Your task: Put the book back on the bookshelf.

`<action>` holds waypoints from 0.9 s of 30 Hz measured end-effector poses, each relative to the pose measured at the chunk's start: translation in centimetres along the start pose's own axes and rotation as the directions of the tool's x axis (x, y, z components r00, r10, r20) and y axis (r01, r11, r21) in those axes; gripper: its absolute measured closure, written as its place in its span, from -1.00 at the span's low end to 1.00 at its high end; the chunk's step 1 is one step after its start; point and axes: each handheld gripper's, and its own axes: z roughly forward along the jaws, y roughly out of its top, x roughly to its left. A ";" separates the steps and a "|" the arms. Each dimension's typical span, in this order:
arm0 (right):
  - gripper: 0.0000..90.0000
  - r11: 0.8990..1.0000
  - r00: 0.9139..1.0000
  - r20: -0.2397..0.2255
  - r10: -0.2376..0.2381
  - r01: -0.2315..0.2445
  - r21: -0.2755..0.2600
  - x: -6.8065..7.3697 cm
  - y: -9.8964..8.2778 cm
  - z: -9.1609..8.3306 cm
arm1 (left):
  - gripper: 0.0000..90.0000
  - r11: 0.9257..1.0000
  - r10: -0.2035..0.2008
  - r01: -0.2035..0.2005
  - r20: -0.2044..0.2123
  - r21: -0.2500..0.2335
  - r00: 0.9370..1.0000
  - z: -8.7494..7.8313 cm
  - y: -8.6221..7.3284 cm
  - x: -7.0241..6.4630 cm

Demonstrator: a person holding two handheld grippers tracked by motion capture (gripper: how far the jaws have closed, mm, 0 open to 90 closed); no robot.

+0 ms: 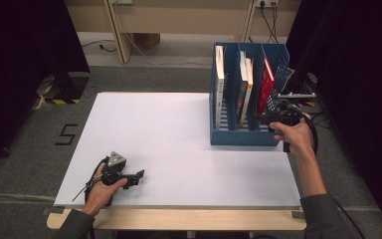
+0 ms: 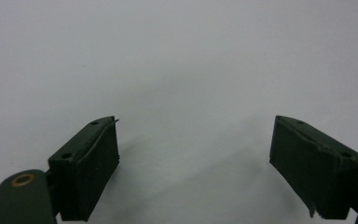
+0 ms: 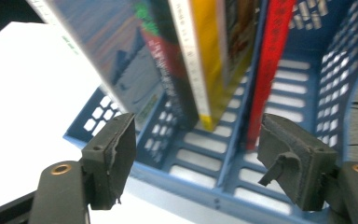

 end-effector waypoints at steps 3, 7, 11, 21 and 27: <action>-0.39 1.000 0.999 -0.039 0.000 0.000 0.008 0.4 -0.7 -0.2 | -0.68 0.998 0.061 -0.060 -0.051 0.016 0.997 0.1 0.0 -0.2; -0.43 1.000 0.998 -0.054 -0.012 0.013 0.015 1.1 -1.6 -0.3 | -0.68 0.997 0.075 -0.074 -0.059 0.022 0.995 0.2 -0.1 -0.2; -0.48 0.999 0.998 -0.053 -0.032 0.033 0.024 1.9 -2.7 -0.2 | -0.68 0.998 0.058 -0.057 -0.050 0.026 0.997 0.2 -0.1 -0.1; -0.53 0.997 0.994 -0.086 -0.063 0.068 0.046 3.3 -5.5 0.6 | -0.68 0.998 0.049 -0.048 -0.043 0.027 0.998 0.2 -0.1 0.0; -0.54 0.996 0.994 -0.096 -0.054 0.060 0.067 3.7 -7.0 1.1 | -0.68 0.999 0.039 -0.038 -0.035 0.029 0.999 0.3 -0.1 0.1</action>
